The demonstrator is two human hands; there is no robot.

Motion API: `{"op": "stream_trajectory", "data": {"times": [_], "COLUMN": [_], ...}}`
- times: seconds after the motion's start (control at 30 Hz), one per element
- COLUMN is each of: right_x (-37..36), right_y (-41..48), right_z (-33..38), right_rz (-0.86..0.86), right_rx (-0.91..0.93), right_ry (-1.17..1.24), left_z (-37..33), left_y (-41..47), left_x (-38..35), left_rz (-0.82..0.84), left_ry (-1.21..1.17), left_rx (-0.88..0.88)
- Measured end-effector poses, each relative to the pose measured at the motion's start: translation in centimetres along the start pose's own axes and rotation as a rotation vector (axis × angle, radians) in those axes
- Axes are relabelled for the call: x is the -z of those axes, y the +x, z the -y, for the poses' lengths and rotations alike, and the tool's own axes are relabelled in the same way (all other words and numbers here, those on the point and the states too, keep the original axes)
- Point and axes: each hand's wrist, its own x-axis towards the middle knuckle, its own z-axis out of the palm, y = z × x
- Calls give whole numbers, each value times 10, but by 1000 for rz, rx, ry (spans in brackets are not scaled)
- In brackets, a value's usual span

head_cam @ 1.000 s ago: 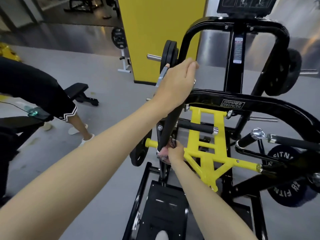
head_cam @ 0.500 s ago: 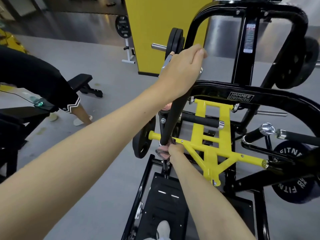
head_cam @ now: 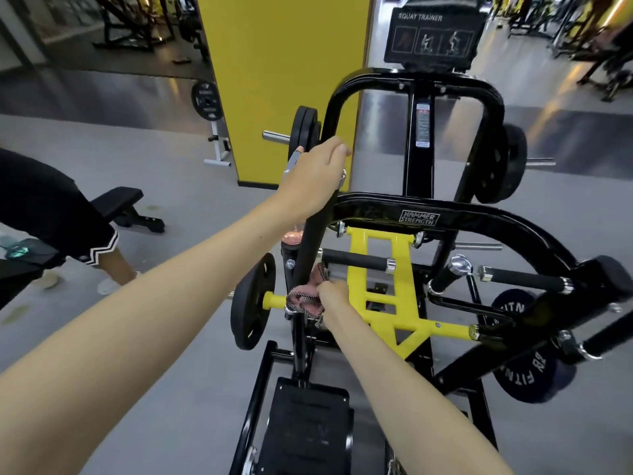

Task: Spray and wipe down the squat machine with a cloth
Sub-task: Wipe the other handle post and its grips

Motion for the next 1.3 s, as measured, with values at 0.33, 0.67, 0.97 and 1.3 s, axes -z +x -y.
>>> {"op": "stream_trajectory", "data": {"times": [0.33, 0.67, 0.97, 1.3], "right_x": [21, 33, 38, 25], "right_y": [-26, -39, -40, -9], "right_z": [61, 128, 165, 133], "right_rz": [112, 386, 513, 452], "right_rx": [314, 499, 652, 665], "right_ry": [15, 252, -328, -696], "left_z": [-1, 5, 12, 63], "left_y": [-3, 5, 4, -11], "left_x": [1, 4, 10, 12], "left_rz": [44, 61, -15, 228], "left_ry": [-38, 40, 300, -417], "left_rx": [12, 22, -146, 303]}}
